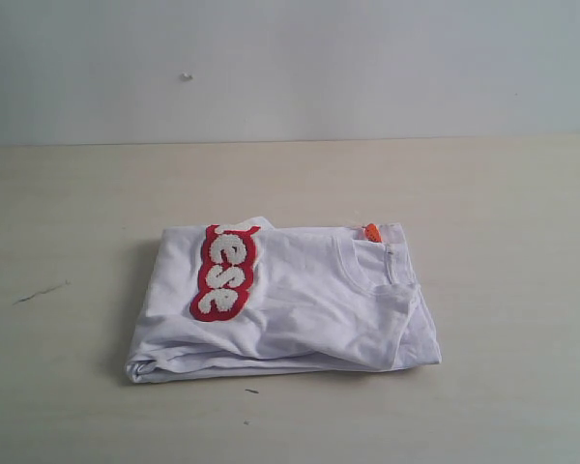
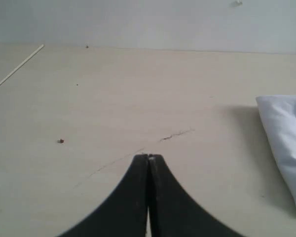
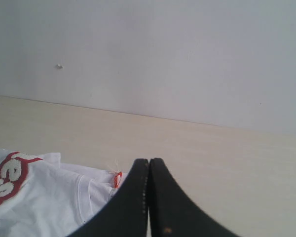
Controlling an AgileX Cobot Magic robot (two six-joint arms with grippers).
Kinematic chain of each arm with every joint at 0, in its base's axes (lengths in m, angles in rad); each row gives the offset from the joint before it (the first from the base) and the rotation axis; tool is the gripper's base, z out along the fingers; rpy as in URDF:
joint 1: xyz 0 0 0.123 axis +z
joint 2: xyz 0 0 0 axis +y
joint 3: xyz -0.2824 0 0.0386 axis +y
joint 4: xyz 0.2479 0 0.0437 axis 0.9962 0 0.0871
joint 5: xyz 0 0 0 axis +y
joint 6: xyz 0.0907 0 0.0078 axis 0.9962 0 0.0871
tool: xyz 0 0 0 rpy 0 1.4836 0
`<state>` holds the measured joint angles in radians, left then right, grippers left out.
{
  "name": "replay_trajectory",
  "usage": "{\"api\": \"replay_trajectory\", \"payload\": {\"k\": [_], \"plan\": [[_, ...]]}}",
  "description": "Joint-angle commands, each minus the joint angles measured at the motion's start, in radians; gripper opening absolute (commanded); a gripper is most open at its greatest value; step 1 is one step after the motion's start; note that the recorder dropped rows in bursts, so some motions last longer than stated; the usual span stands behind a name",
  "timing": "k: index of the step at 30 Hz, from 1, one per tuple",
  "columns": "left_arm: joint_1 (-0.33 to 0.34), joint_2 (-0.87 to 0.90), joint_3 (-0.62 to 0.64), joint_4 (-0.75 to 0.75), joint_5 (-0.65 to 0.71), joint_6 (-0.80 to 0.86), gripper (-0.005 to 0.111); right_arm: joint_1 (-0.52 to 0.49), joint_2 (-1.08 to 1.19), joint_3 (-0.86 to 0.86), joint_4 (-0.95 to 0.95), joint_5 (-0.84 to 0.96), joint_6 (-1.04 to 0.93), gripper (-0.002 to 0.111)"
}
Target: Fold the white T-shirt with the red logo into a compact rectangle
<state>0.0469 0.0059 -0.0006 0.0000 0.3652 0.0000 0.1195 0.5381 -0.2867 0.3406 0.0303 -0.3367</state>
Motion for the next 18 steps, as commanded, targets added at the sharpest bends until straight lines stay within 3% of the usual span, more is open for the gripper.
{"api": "replay_trajectory", "payload": {"k": [1, 8, 18], "plan": [[0.002, -0.006, 0.001, 0.000, -0.011, 0.000, 0.000, -0.003, -0.003, 0.002, -0.002, -0.009, 0.002, 0.000], [0.002, -0.006, 0.001, 0.000, -0.011, 0.000, 0.000, -0.017, -0.048, 0.002, -0.007, -0.009, -0.018, 0.000], [0.002, -0.006, 0.001, 0.000, -0.011, 0.000, 0.000, -0.318, -0.301, 0.012, -0.058, 0.190, -0.029, 0.000]]}}
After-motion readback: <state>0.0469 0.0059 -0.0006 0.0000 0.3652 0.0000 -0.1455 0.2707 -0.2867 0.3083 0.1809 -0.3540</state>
